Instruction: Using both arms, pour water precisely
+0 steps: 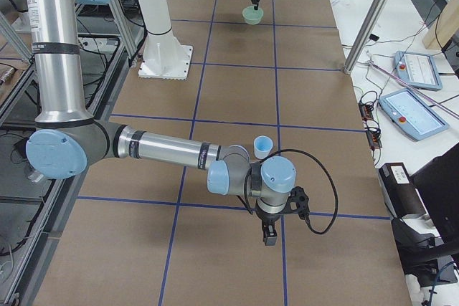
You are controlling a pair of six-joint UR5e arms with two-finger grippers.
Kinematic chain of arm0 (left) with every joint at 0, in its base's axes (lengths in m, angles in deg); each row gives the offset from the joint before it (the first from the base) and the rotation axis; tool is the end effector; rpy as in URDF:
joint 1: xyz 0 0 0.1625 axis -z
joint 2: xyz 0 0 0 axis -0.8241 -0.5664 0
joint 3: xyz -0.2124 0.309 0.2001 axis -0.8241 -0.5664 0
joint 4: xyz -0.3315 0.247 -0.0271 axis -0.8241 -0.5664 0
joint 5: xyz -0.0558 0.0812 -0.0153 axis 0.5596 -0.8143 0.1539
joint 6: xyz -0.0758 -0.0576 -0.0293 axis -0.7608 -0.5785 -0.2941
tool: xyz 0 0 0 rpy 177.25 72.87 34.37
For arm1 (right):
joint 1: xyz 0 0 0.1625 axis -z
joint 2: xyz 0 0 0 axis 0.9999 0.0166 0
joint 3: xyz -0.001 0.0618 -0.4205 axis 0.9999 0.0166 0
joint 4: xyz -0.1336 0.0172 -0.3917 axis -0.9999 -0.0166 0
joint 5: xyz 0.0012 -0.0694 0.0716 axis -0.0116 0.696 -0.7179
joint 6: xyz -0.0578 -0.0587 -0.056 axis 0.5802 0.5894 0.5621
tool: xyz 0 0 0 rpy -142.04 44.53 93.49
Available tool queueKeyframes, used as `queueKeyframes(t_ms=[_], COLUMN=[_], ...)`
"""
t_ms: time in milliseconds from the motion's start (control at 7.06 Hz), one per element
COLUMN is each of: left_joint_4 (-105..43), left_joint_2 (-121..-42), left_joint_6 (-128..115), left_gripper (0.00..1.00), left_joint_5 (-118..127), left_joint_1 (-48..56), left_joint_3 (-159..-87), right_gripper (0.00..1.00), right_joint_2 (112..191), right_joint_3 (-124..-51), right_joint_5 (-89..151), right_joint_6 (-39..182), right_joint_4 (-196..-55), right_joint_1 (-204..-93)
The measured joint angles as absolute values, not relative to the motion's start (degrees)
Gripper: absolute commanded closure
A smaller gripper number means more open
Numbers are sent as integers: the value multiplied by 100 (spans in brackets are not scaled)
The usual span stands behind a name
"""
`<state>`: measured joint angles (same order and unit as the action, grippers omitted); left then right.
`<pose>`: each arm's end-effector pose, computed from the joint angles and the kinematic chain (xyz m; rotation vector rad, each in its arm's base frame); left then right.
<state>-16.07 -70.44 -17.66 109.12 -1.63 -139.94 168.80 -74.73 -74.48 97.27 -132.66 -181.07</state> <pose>0.2598 -0.4816 0.4109 0.2269 0.8556 0.3725 0.0894 -0.5061 0.7138 0.0532 -0.6674 -0.1209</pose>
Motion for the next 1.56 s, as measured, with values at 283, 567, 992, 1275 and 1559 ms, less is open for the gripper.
queueKeyframes(t_ms=[283,567,992,1275,1559], left_joint_4=[-2076,-3261,-3938,-4045,-4030], left_joint_2=[-6541,-6412,-6395,-6402,-6455], left_joint_6=[-1020,-901,-848,-851,-865], left_gripper=[100,100,1,0,0], left_joint_5=[11212,11398,11456,11455,11703], left_joint_1=[218,313,340,441,903], left_joint_3=[-13656,-12737,-12043,-11950,-11963], right_gripper=[0,0,0,0,0], right_joint_2=[16892,16919,16926,16926,16921], right_joint_3=[-7486,-7515,-7531,-7532,-7524], right_joint_5=[-7451,-7448,-7449,-7457,-7464], right_joint_6=[9729,9733,9734,9728,9726], right_joint_4=[-13264,-13259,-13257,-13257,-13263], right_joint_1=[-18107,-18107,-18106,-18103,-18104])
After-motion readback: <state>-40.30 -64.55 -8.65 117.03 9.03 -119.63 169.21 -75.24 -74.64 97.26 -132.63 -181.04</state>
